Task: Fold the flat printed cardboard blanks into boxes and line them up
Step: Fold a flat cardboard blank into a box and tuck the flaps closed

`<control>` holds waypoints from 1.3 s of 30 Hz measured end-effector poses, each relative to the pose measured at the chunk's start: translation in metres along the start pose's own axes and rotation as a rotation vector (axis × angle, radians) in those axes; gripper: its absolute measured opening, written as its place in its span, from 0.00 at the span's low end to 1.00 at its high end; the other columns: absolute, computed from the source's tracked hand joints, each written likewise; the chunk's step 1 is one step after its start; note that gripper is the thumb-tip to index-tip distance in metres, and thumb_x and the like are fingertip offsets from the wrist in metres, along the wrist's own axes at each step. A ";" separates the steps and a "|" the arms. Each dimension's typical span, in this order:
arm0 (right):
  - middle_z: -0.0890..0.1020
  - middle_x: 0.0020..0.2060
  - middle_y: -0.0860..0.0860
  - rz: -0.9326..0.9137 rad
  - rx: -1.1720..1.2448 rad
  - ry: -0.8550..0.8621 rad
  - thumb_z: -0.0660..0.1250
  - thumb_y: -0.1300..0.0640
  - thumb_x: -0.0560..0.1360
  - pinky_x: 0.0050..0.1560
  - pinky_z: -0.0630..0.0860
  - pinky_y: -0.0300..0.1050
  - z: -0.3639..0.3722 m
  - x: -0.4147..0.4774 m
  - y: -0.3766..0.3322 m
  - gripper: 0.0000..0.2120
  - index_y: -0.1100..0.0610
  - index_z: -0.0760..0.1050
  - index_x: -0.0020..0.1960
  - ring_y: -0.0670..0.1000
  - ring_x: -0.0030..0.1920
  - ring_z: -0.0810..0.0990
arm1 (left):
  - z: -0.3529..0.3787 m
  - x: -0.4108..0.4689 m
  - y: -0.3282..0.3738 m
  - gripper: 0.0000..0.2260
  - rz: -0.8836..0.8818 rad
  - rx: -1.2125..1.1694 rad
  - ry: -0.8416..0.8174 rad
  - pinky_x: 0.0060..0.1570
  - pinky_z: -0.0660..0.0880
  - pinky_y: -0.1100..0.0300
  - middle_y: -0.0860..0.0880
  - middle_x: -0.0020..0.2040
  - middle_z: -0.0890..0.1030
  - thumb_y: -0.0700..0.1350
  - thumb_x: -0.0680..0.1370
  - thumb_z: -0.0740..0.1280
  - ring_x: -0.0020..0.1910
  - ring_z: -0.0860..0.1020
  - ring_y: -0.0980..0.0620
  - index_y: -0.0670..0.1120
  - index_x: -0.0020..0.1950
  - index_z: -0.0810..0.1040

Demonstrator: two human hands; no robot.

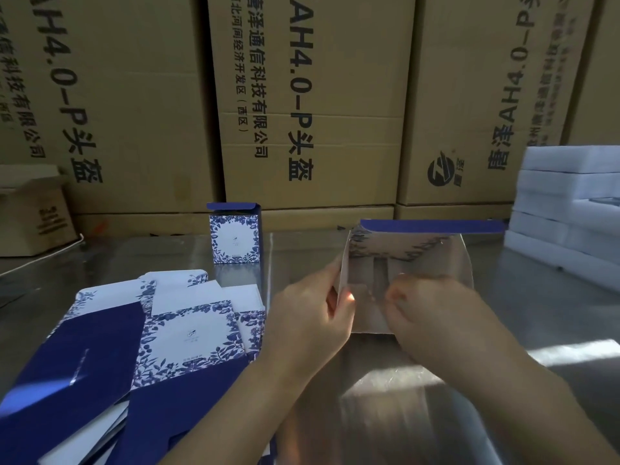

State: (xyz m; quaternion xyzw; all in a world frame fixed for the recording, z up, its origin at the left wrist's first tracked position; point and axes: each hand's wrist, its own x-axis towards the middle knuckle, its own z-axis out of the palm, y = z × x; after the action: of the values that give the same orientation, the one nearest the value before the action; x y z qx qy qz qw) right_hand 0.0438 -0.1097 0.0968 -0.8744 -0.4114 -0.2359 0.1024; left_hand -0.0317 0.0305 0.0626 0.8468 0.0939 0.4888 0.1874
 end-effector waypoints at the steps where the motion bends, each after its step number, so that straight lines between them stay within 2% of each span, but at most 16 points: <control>1: 0.74 0.37 0.47 0.019 0.071 -0.043 0.59 0.49 0.77 0.36 0.65 0.42 0.005 0.004 -0.002 0.06 0.50 0.68 0.42 0.52 0.39 0.74 | 0.000 0.000 0.001 0.15 -0.009 -0.031 0.000 0.30 0.65 0.72 0.57 0.27 0.72 0.46 0.72 0.63 0.29 0.71 0.61 0.54 0.57 0.79; 2: 0.76 0.42 0.48 0.026 0.103 -0.106 0.60 0.48 0.77 0.40 0.67 0.42 0.014 0.016 -0.003 0.06 0.49 0.70 0.46 0.52 0.44 0.76 | 0.001 0.000 0.003 0.19 -0.031 -0.072 -0.005 0.30 0.64 0.73 0.57 0.27 0.72 0.46 0.71 0.63 0.28 0.71 0.61 0.53 0.61 0.78; 4: 0.77 0.55 0.50 0.000 0.078 -0.295 0.60 0.45 0.77 0.49 0.71 0.44 0.034 0.036 -0.003 0.13 0.50 0.71 0.59 0.54 0.55 0.77 | 0.002 -0.001 0.008 0.24 -0.129 -0.217 -0.069 0.32 0.67 0.70 0.54 0.29 0.74 0.46 0.70 0.62 0.29 0.72 0.59 0.53 0.66 0.74; 6: 0.72 0.65 0.55 0.022 0.080 -0.413 0.61 0.47 0.77 0.58 0.70 0.48 0.049 0.047 0.001 0.20 0.51 0.66 0.68 0.58 0.63 0.72 | 0.004 -0.001 0.012 0.28 -0.228 -0.404 -0.182 0.39 0.75 0.58 0.50 0.36 0.78 0.46 0.68 0.61 0.34 0.75 0.54 0.53 0.70 0.70; 9: 0.70 0.66 0.55 0.068 0.130 -0.457 0.62 0.52 0.77 0.55 0.70 0.46 0.060 0.054 0.002 0.22 0.53 0.64 0.69 0.58 0.64 0.72 | 0.005 -0.001 0.018 0.32 -0.284 -0.548 -0.275 0.46 0.76 0.41 0.39 0.49 0.79 0.45 0.68 0.60 0.47 0.77 0.40 0.53 0.73 0.65; 12: 0.70 0.67 0.56 0.061 0.151 -0.465 0.62 0.53 0.78 0.63 0.69 0.51 0.064 0.060 0.000 0.20 0.53 0.65 0.69 0.59 0.66 0.70 | 0.006 -0.002 0.018 0.31 -0.285 -0.595 -0.284 0.49 0.76 0.40 0.39 0.52 0.79 0.44 0.68 0.61 0.51 0.77 0.40 0.54 0.73 0.66; 15: 0.58 0.74 0.57 0.098 0.127 -0.490 0.60 0.54 0.79 0.69 0.64 0.56 0.064 0.064 0.001 0.25 0.54 0.59 0.74 0.61 0.72 0.62 | 0.006 -0.001 0.012 0.27 -0.286 -0.651 -0.263 0.47 0.77 0.54 0.49 0.49 0.82 0.42 0.69 0.61 0.48 0.79 0.49 0.55 0.69 0.71; 18: 0.56 0.74 0.56 0.005 0.129 -0.441 0.59 0.47 0.78 0.69 0.62 0.58 0.075 0.068 0.001 0.27 0.51 0.56 0.75 0.59 0.74 0.57 | 0.004 0.002 0.010 0.21 -0.287 -0.703 -0.254 0.36 0.75 0.61 0.53 0.42 0.81 0.42 0.69 0.61 0.40 0.78 0.56 0.59 0.59 0.77; 20: 0.60 0.73 0.56 0.007 0.192 -0.369 0.60 0.47 0.77 0.68 0.64 0.55 0.080 0.069 -0.001 0.27 0.53 0.60 0.72 0.57 0.72 0.60 | 0.003 0.004 0.010 0.20 -0.304 -0.751 -0.231 0.32 0.74 0.63 0.56 0.39 0.81 0.41 0.69 0.60 0.37 0.78 0.57 0.56 0.58 0.78; 24: 0.64 0.71 0.57 0.032 0.184 -0.488 0.60 0.51 0.78 0.62 0.65 0.50 0.086 0.068 0.001 0.23 0.56 0.65 0.71 0.58 0.71 0.63 | 0.000 0.008 0.005 0.19 -0.348 -0.772 -0.179 0.33 0.73 0.58 0.58 0.38 0.81 0.41 0.68 0.60 0.37 0.78 0.56 0.52 0.56 0.78; 26: 0.70 0.68 0.56 -0.007 0.138 -0.533 0.57 0.48 0.79 0.66 0.64 0.52 0.089 0.068 0.002 0.22 0.56 0.67 0.69 0.58 0.69 0.66 | 0.000 0.008 0.004 0.18 -0.332 -0.776 -0.192 0.37 0.74 0.56 0.58 0.39 0.81 0.40 0.68 0.60 0.38 0.78 0.57 0.52 0.55 0.79; 30: 0.55 0.76 0.55 0.052 0.130 -0.653 0.63 0.50 0.77 0.72 0.57 0.56 0.080 0.068 0.002 0.32 0.59 0.56 0.76 0.59 0.74 0.58 | 0.000 0.005 0.007 0.17 -0.300 -0.758 -0.193 0.41 0.74 0.64 0.56 0.43 0.83 0.40 0.68 0.60 0.43 0.79 0.58 0.55 0.52 0.79; 33: 0.67 0.71 0.59 -0.002 0.111 -0.673 0.57 0.52 0.80 0.66 0.66 0.48 0.061 0.065 -0.002 0.21 0.60 0.65 0.71 0.59 0.68 0.68 | -0.001 0.007 0.007 0.17 -0.321 -0.761 -0.131 0.40 0.73 0.65 0.57 0.41 0.83 0.40 0.68 0.60 0.41 0.79 0.59 0.54 0.52 0.80; 36: 0.77 0.61 0.58 -0.049 0.154 -0.593 0.55 0.59 0.80 0.50 0.67 0.41 0.029 0.056 -0.012 0.14 0.59 0.74 0.62 0.57 0.60 0.75 | -0.003 0.009 0.003 0.16 -0.392 -0.721 -0.024 0.37 0.74 0.55 0.54 0.37 0.82 0.42 0.67 0.59 0.38 0.78 0.54 0.55 0.48 0.81; 38: 0.80 0.57 0.54 -0.110 0.274 -0.447 0.57 0.61 0.77 0.52 0.71 0.42 0.007 0.049 -0.013 0.10 0.56 0.76 0.53 0.55 0.57 0.76 | -0.006 0.011 0.000 0.15 -0.445 -0.650 0.043 0.34 0.74 0.60 0.50 0.36 0.81 0.45 0.66 0.59 0.34 0.76 0.56 0.59 0.45 0.81; 39: 0.80 0.55 0.50 -0.127 0.383 -0.348 0.57 0.61 0.77 0.54 0.73 0.43 -0.003 0.045 -0.012 0.11 0.56 0.77 0.53 0.51 0.57 0.76 | -0.008 0.013 -0.001 0.15 -0.470 -0.632 0.072 0.33 0.73 0.61 0.46 0.36 0.80 0.45 0.66 0.59 0.33 0.74 0.56 0.60 0.43 0.81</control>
State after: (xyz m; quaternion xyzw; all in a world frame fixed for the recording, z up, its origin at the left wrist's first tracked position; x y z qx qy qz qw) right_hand 0.0585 -0.0723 0.1215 -0.8390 -0.5140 -0.0059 0.1787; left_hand -0.0324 0.0379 0.0757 0.6852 0.1365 0.4668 0.5421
